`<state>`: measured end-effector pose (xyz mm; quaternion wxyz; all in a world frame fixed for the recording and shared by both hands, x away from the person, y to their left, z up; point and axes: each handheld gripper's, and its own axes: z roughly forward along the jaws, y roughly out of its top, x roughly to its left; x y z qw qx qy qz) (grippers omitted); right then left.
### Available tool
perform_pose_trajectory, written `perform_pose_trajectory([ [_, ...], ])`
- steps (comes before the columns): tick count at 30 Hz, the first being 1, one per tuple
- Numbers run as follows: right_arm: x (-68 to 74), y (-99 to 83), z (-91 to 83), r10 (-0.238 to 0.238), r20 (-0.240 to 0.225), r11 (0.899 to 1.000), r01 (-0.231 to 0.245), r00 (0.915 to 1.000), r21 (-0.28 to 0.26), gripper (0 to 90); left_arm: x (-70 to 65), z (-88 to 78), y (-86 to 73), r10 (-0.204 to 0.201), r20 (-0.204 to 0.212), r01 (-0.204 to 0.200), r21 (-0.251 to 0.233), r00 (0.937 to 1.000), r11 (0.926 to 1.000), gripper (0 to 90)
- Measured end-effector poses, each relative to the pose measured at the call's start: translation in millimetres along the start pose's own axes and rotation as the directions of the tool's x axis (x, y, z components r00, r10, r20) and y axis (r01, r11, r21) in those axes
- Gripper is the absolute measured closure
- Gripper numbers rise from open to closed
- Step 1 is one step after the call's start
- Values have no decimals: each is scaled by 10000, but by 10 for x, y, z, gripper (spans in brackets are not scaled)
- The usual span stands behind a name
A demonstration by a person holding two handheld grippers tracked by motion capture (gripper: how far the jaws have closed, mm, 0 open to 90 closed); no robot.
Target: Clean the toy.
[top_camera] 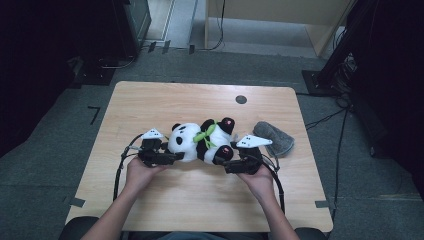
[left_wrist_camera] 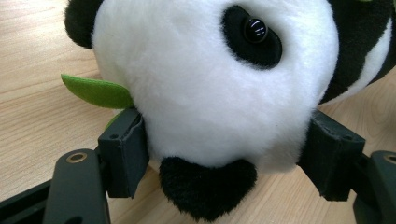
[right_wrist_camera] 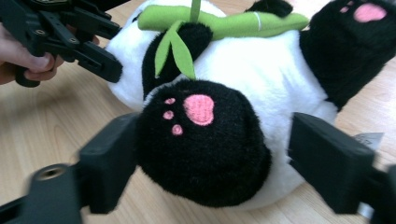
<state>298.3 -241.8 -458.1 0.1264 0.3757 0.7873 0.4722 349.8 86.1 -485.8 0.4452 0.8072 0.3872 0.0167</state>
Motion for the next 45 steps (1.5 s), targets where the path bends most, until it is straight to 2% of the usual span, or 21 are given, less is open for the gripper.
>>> perform_pose_trajectory([
  [4, 12, -21, 112, 241, 589, 9995, -252, 9980, 177, 138, 4, 1, 0, -33, 22, 33, -17, 10000, 10000, 256],
  [5, -2, -18, 155, 463, 731, 9987, -479, 9963, 194, 142, 5, 1, 0, -40, 24, 40, -17, 10000, 10000, 256],
  [10, -33, -59, 240, 373, 521, 9991, -362, 9979, -228, 138, 25, -2, 2, -118, 28, 119, -51, 9999, 9999, 257],
  [18, -57, -111, 239, 120, 242, 9998, -125, 9996, 184, 136, 39, 2, 5, -165, 108, 166, -80, 9998, 9998, 264],
  [20, -61, -119, 251, -87, 277, 9997, 81, 9996, 210, 145, 42, 7, 5, -246, 135, 247, -113, 9996, 9996, 264],
  [22, -51, -122, 254, -353, 397, 9990, 341, 9986, 297, 186, 40, 9, 5, -240, 127, 242, -120, 9996, 9996, 263],
  [25, -50, -113, 243, -433, 473, 9986, 418, 9979, 318, 248, 35, 9, 8, -241, 103, 242, -131, 9997, 9996, 263],
  [29, -36, -55, 205, -444, 530, 9982, 422, 9976, 423, 404, 21, 1, 29, -358, 77, 359, -190, 9993, 9992, 263],
  [31, -14, -2, 187, -518, 641, 9975, 484, 9966, 522, 453, 10, -12, 43, -404, 69, 405, -263, 9992, 9988, 263],
  [33, 0, 65, 164, -564, 745, 9969, 521, 9956, 581, 491, 0, -47, 59, -400, 58, 403, -546, 9992, 9977, 263],
  [36, 1, 158, 103, -326, 628, 9987, 300, 9975, 409, 554, -7, -103, 85, -304, 150, 318, -977, 9994, 9947, 261],
  [41, -21, 309, -29, -10, 454, 9999, 3, 9990, 145, 598, -7, -187, 155, -105, 636, 193, -1393, 9979, 9901, 220],
  [45, -65, 411, -136, 335, 217, 9994, -334, 9992, -42, 611, -35, -304, 223, 547, 844, -400, -1666, 9949, 9852, 185],
])
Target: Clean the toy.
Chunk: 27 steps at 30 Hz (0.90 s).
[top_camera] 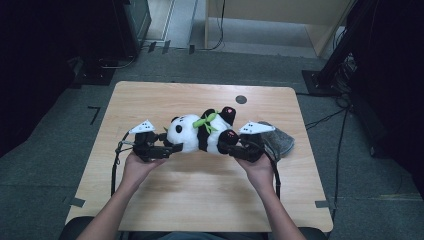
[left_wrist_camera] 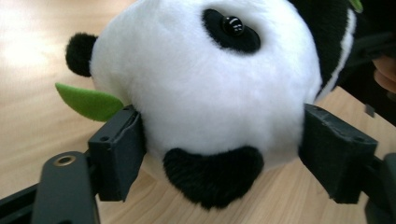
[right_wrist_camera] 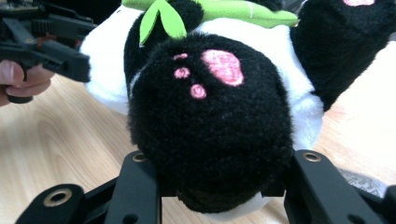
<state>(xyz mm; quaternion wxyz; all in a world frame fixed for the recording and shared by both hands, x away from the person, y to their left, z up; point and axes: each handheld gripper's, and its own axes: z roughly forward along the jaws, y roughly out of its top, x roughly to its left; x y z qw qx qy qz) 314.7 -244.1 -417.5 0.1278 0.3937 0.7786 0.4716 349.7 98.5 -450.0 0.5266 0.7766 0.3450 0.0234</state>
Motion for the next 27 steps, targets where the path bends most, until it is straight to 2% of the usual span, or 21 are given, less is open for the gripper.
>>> perform_pose_trajectory([
  [1, -11, 21, -31, 73, -10, 10000, -73, 10000, -52, 613, -10, -23, 6, 182, -41, -182, -75, 9998, 9998, 173],
  [2, -23, 35, -53, 168, -47, 9998, -168, 9998, -88, 614, -23, -72, 12, 600, -234, -602, -108, 9979, 9981, 166],
  [3, -48, 60, -95, 256, 32, 9996, -256, 9997, -79, 615, -25, -94, 14, 737, -310, -739, -50, 9968, 9973, 153],
  [5, -91, 73, -137, 325, -28, 9994, -326, 9995, -111, 619, -16, -125, 4, 985, -202, -983, 91, 9949, 9951, 140],
  [7, -136, 74, -172, 635, -145, 9978, -638, 9979, -157, 622, -15, -132, -25, 1347, -123, -1340, 497, 9908, 9897, 132],
  [9, -160, 79, -206, 911, -257, 9956, -917, 9955, -214, 623, -47, -127, -61, 1911, -214, -1888, 806, 9813, 9787, 132],
  [10, -162, 89, -228, 976, -275, 9949, -982, 9948, -227, 622, -70, -130, -73, 2152, -328, -2123, 760, 9760, 9743, 132],
  [11, -157, 103, -248, 989, -308, 9947, -997, 9946, -254, 622, -89, -135, -73, 2276, -283, -2258, 549, 9733, 9726, 129],
  [14, -126, 152, -292, 908, -500, 9954, -922, 9946, -273, 620, -97, -125, -60, 2265, 58, -2265, -11, 9740, 9740, 120],
  [16, -84, 176, -299, 947, -784, 9950, -968, 9924, -241, 620, -107, -85, -67, 2335, 17, -2335, -23, 9724, 9724, 84],
  [17, -68, 183, -295, 956, -913, 9950, -977, 9912, -184, 619, -116, -61, -77, 2464, 36, -2464, -58, 9692, 9691, 74],
  [18, -41, 191, -281, 920, -1126, 9957, -930, 9894, -34, 619, -129, -47, -83, 2538, -38, -2538, -103, 9672, 9672, 6],
  [20, -3, 197, -254, 867, -1321, 9961, -834, 9874, 300, 619, -159, -27, -105, 3008, 92, -3005, -195, 9537, 9536, 0],
  [21, 14, 197, -236, 903, -1526, 9951, -828, 9842, 550, 619, -166, -15, -117, 3091, 190, -3087, -211, 9508, 9509, 0],
  [22, 22, 195, -231, 905, -1592, 9948, -816, 9831, 616, 620, -173, 11, -131, 3082, 173, -3080, -151, 9512, 9513, 0],
  [24, 40, 194, -225, 844, -1705, 9951, -741, 9817, 656, 621, -157, 50, -144, 2923, 258, -2923, -38, 9560, 9563, 0],
  [26, 41, 195, -209, 903, -1893, 9941, -772, 9778, 758, 621, -156, 72, -149, 2969, 125, -2970, 23, 9548, 9549, 0],
  [27, 43, 190, -197, 964, -1959, 9934, -819, 9759, 807, 620, -165, 72, -147, 3057, 57, -3057, 71, 9521, 9521, 0],
])
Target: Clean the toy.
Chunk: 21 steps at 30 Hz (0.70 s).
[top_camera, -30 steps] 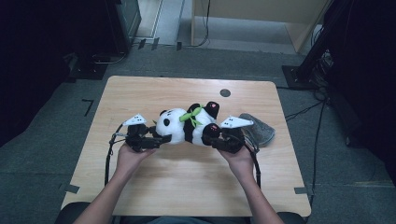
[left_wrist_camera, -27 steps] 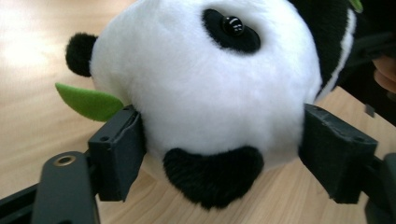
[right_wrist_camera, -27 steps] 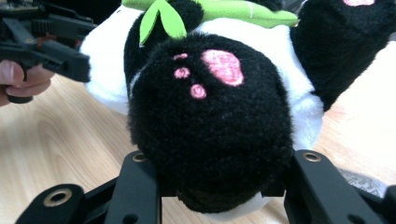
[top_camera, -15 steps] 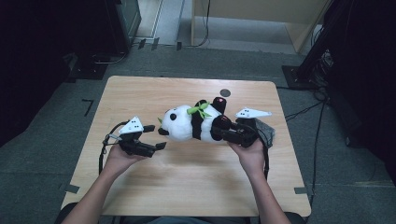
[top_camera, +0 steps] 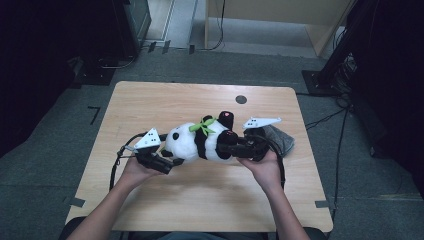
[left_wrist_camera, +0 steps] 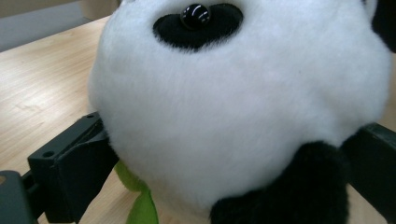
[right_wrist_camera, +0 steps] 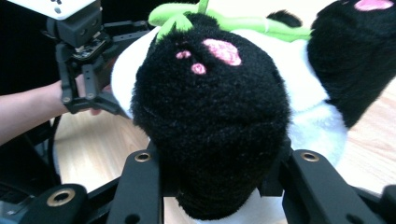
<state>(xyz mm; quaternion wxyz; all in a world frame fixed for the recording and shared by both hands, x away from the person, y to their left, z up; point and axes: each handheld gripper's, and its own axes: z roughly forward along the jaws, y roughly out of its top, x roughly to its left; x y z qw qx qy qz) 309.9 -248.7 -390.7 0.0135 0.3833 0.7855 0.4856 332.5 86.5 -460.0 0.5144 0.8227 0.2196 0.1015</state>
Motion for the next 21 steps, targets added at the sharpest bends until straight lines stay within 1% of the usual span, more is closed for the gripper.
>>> perform_pose_trajectory([
  [1, -4, -5, 12, 3, 4, 10000, -3, 10000, 11, 619, -8, -11, 3, 101, -40, -101, -13, 9999, 9999, 38],
  [2, -6, -9, 18, 25, 47, 10000, -25, 10000, 5, 617, -8, -31, 16, 200, -170, -200, 10, 9997, 9998, 89],
  [3, -16, -15, 23, 2, 89, 10000, -2, 10000, -29, 611, 0, -48, 25, 139, -216, -141, -68, 9997, 9999, 148],
  [5, -34, -18, 22, 28, 48, 9999, -27, 10000, -138, 590, 26, -79, 45, -152, -184, 151, -80, 9997, 9999, 244],
  [7, -44, -16, 27, -17, 183, 9999, 20, 9998, -163, 567, 35, -91, 65, -379, -102, 379, 34, 9992, 9993, 315],
  [8, -44, -14, 31, -67, 288, 9999, 70, 9996, -109, 537, 44, -92, 74, -583, -27, 583, 154, 9983, 9982, 348],
  [9, -43, -14, 33, -122, 560, 9998, 129, 9984, -122, 512, 67, -91, 76, -933, 237, 928, 208, 9954, 9955, 385],
  [10, -52, -18, 37, -53, 673, 9999, 64, 9977, -159, 495, 98, -100, 71, -1331, 542, 1314, 330, 9896, 9908, 420],
  [11, -75, -26, 36, 123, 508, 9995, -108, 9986, -293, 471, 104, -108, 70, -1389, 603, 1371, 323, 9885, 9900, 453],
  [13, -105, -42, 37, 156, 487, 9989, -134, 9987, -449, 425, 117, -126, 90, -1517, 663, 1493, 395, 9862, 9880, 484],
  [14, -116, -52, 40, 69, 446, 9986, -45, 9990, -528, 401, 132, -138, 99, -1642, 732, 1615, 415, 9837, 9860, 493],
  [16, -127, -73, 46, -446, 434, 9959, 478, 9981, -768, 351, 155, -151, 102, -1849, 828, 1814, 483, 9793, 9822, 507],
  [18, -121, -108, 50, -1036, 602, 9878, 1097, 9928, -1101, 315, 185, -163, 103, -2102, 846, 2057, 588, 9740, 9768, 516],
  [19, -125, -117, 49, -1111, 704, 9866, 1185, 9913, -1125, 307, 197, -171, 102, -2142, 801, 2094, 635, 9735, 9758, 518],
  [20, -140, -128, 43, -1038, 700, 9870, 1114, 9921, -1161, 286, 221, -179, 97, -2344, 840, 2290, 688, 9685, 9710, 517],
  [21, -166, -146, 33, -934, 674, 9862, 1016, 9933, -1309, 258, 251, -198, 90, -2605, 884, 2549, 701, 9614, 9644, 517],
])
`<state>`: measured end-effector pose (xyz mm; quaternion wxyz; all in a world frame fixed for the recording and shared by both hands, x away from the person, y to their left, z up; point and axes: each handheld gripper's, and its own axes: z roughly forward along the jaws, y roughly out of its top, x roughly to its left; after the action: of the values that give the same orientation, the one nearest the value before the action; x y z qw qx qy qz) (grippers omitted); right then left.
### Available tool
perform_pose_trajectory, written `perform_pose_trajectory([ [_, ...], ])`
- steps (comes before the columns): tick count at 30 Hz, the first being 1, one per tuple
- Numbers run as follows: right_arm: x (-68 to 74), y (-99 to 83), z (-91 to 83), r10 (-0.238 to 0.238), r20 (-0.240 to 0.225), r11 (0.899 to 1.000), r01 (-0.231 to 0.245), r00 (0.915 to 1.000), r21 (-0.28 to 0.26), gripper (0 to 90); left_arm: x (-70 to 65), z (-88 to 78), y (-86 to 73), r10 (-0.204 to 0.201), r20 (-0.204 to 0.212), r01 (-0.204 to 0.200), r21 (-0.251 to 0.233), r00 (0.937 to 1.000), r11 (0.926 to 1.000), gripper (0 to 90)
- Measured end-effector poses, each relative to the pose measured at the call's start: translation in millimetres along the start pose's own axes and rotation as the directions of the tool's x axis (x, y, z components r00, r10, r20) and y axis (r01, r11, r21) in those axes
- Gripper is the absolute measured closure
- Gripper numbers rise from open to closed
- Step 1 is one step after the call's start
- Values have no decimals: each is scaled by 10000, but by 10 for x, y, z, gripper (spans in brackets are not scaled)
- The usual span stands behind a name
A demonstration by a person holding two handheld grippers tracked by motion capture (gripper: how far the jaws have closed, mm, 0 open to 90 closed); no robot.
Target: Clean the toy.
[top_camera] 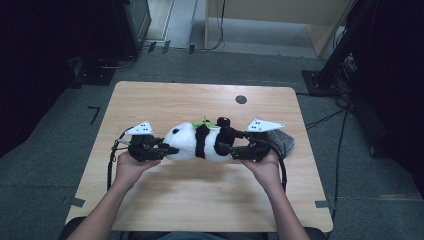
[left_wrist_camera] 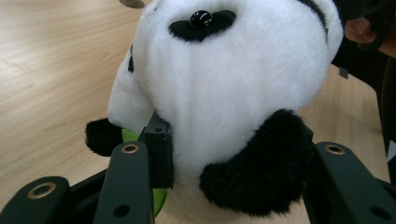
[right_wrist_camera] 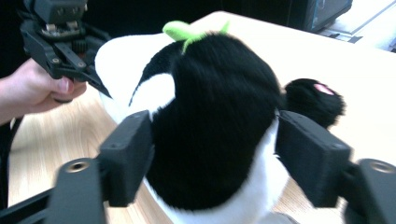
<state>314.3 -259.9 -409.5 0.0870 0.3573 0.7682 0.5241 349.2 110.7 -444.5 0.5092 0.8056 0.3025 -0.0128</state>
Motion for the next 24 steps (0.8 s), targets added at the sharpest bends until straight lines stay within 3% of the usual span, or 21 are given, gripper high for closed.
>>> perform_pose_trajectory([
  [2, -73, -51, -44, 283, -278, 9994, -288, 9992, -191, 214, 34, -44, 5, -362, 109, 363, -94, 9993, 9993, 516],
  [5, -133, -136, -87, 290, -673, 9995, -300, 9973, -138, 166, 43, -128, 39, -448, 110, 452, -404, 9989, 9982, 515],
  [9, -122, -211, -70, -532, -822, 9976, 494, 9952, -479, 99, 14, -152, 83, -364, 293, 381, -606, 9989, 9974, 509],
  [13, -44, -238, 34, -1334, -765, 9911, 1329, 9881, -126, 18, -59, -89, 125, -344, 555, 372, -490, 9979, 9981, 503],
  [16, 33, -244, 116, -1775, -361, 9837, 1784, 9835, 238, 0, -120, -25, 145, -346, 697, 365, -265, 9970, 9990, 499],
  [18, 66, -255, 154, -1822, 142, 9822, 1813, 9832, 480, 0, -160, 11, 157, -723, 788, 736, -137, 9943, 9972, 492],
  [21, 99, -280, 200, -1986, 636, 9787, 1945, 9780, 654, 5, -212, 31, 158, -707, 663, 717, -136, 9953, 9973, 482],
  [23, 130, -287, 210, -2219, 1095, 9741, 2152, 9689, 698, 105, -222, 26, 155, -604, 511, 614, -188, 9969, 9979, 472],
  [24, 131, -281, 200, -2267, 1102, 9729, 2197, 9677, 723, 153, -220, 23, 155, -605, 511, 616, -216, 9969, 9979, 468],
])
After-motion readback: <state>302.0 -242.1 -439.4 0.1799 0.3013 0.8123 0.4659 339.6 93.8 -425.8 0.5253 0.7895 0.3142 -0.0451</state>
